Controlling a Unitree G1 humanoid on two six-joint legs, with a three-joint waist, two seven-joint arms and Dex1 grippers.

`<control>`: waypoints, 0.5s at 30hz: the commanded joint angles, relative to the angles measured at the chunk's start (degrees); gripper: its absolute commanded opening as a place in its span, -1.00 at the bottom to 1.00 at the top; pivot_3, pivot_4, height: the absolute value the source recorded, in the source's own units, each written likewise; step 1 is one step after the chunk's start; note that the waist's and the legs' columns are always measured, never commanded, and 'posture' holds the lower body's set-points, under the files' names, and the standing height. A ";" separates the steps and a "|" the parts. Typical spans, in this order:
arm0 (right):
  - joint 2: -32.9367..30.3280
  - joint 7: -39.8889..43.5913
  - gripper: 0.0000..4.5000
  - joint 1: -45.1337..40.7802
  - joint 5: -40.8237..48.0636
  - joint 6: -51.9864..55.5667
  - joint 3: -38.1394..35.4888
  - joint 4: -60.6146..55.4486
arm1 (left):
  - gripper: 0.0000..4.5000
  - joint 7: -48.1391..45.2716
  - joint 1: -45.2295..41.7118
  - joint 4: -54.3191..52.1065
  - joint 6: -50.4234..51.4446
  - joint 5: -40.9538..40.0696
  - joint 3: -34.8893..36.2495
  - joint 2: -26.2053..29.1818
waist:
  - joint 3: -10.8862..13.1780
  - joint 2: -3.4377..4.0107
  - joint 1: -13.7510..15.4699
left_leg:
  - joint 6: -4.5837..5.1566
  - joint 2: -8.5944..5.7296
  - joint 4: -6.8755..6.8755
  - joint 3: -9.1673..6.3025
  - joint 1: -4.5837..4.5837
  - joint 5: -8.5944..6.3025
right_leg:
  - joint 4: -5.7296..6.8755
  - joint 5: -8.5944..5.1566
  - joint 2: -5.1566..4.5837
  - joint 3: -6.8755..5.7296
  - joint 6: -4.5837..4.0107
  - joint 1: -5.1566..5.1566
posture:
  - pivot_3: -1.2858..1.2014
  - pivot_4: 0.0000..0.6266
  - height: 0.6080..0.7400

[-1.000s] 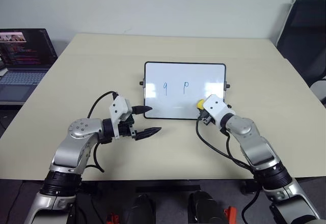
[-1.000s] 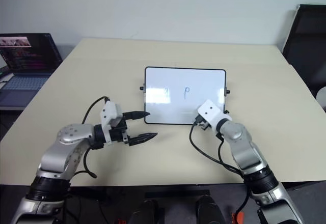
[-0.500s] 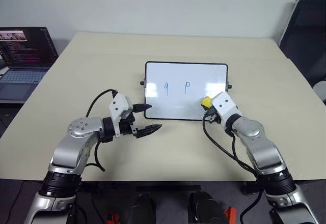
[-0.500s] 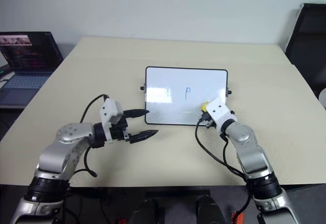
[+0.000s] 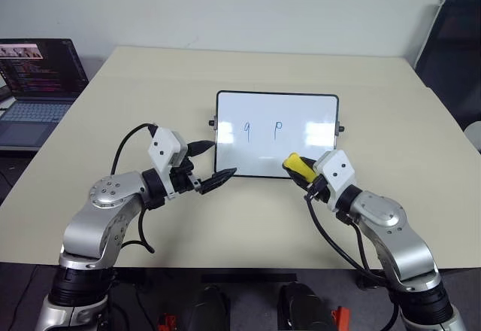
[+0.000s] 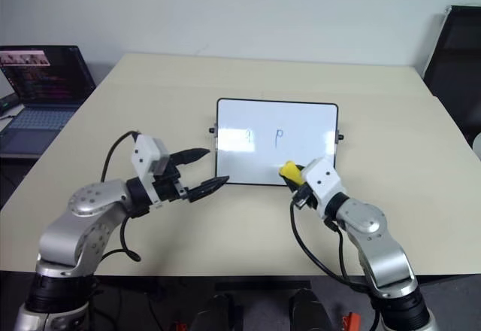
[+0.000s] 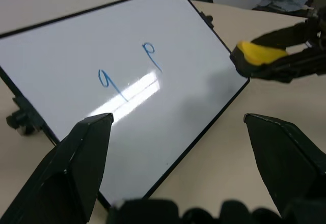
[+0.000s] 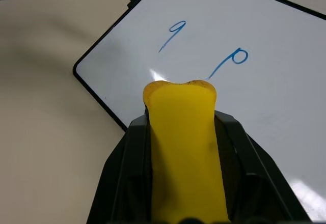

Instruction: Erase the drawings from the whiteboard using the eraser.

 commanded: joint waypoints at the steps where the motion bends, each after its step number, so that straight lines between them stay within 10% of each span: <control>1: 0.12 0.59 -0.43 -0.23 1.38 -1.10 0.32 -2.33 | 1.00 3.97 -0.70 -7.02 4.78 -2.89 2.43 0.43 | 0.00 0.00 -0.01 | 0.00 0.00 0.00 0.00 0.00 0.00 | 0.00 0.00 0.00 0.00 0.00 0.00 | 0.03 -0.52 1.00; 15: 0.08 1.92 -0.43 -5.54 1.11 -3.57 2.97 2.20 | 1.00 7.04 -1.90 -6.55 7.16 -2.90 2.63 0.83 | 0.00 0.00 -0.03 | 0.00 -0.01 -0.01 -0.01 0.00 0.00 | -0.01 0.00 0.01 -0.02 0.00 0.00 | 0.03 -0.52 1.00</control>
